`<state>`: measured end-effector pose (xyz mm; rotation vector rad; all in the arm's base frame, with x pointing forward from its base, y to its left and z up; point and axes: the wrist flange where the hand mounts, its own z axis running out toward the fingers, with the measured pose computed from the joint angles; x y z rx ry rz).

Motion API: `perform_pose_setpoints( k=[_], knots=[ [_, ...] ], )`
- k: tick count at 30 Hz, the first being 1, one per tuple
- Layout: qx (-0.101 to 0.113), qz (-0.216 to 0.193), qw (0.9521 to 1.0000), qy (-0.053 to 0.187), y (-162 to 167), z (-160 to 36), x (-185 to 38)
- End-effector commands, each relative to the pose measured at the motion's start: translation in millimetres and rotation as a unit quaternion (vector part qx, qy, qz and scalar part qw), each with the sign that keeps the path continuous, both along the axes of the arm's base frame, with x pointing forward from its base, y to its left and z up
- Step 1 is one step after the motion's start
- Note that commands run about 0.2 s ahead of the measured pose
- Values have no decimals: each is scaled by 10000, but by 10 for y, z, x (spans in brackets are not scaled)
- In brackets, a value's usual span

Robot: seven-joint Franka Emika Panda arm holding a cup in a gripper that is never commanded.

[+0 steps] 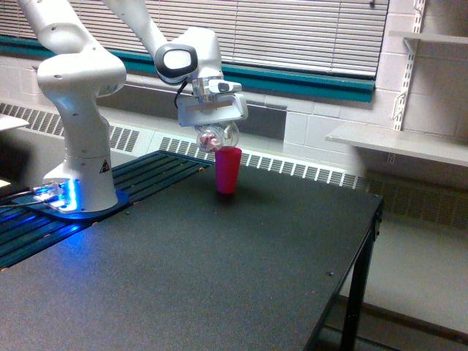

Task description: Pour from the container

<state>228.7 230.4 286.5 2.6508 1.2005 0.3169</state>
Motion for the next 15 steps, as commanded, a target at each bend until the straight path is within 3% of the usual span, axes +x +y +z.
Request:
perform_pose_setpoints(
  k=[1,15],
  knots=[
    [-147,-44,9999,64,-125,-124,-11],
    [-253,107,9996,-1,51,-91,31]
  ],
)
